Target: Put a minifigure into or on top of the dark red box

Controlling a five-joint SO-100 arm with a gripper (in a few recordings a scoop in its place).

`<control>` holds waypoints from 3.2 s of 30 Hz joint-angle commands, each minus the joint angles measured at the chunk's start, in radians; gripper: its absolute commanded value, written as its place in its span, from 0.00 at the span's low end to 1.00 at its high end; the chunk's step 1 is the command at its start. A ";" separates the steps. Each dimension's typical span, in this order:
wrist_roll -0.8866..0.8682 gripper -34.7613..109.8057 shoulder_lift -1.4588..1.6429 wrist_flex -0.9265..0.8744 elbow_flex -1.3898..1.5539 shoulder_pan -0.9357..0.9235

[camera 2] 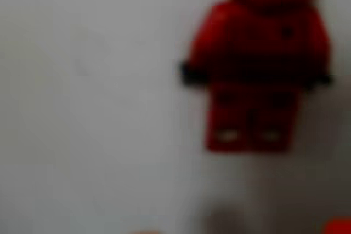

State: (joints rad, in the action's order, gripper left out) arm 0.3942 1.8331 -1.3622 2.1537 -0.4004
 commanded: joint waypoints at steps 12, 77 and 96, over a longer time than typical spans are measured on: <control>-0.121 0.35 0.129 0.060 0.094 0.071; -0.137 0.36 0.189 0.262 0.322 0.012; -0.144 0.36 0.112 0.308 0.310 0.029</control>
State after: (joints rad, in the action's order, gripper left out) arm 0.2378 1.9451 -1.0554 2.4651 -0.3651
